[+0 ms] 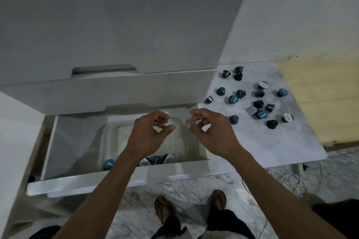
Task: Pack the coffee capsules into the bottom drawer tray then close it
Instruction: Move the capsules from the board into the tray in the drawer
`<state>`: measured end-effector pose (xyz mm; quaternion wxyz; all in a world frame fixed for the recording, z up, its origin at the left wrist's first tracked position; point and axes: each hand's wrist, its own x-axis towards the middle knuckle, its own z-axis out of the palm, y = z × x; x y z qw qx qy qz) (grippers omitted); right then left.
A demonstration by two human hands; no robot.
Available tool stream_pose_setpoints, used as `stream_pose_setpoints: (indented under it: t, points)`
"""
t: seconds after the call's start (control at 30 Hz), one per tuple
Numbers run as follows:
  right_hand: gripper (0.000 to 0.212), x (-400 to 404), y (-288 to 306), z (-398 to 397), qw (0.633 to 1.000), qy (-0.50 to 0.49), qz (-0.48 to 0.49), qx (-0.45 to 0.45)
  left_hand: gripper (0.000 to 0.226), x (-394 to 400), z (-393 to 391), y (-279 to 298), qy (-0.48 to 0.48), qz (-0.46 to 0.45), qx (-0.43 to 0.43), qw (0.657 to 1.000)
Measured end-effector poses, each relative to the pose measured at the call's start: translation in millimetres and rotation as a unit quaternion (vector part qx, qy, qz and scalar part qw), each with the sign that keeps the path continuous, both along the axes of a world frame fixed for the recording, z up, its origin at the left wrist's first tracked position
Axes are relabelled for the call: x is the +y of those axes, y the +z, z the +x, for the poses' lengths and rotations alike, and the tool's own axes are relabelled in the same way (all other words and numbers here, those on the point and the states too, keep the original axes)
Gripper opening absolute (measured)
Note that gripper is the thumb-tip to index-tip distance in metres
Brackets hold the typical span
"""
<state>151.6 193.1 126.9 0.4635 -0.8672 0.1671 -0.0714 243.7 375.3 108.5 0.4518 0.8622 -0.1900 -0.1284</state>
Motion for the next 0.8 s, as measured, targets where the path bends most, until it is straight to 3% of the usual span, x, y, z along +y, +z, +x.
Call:
stream_pose_setpoints:
  t: [0.17, 0.33, 0.53, 0.8]
  points:
    - [0.026, -80, 7, -31, 0.998, -0.063, 0.005, -0.018, 0.019, -78, -33, 30, -0.024, -0.051, -0.037, 0.998]
    - [0.023, -166, -11, -51, 0.996, -0.085, 0.001, 0.001, 0.016, -164, -65, 28, -0.014, -0.047, -0.017, 0.999]
    - [0.031, -221, -65, -42, 0.992, 0.011, -0.069, 0.101, 0.019, -222, -90, -33, 0.070, 0.034, -0.004, 0.997]
    - [0.058, -210, -127, -8, 0.954, 0.174, -0.166, 0.177, 0.045, -236, -90, -126, 0.125, 0.134, -0.007, 0.983]
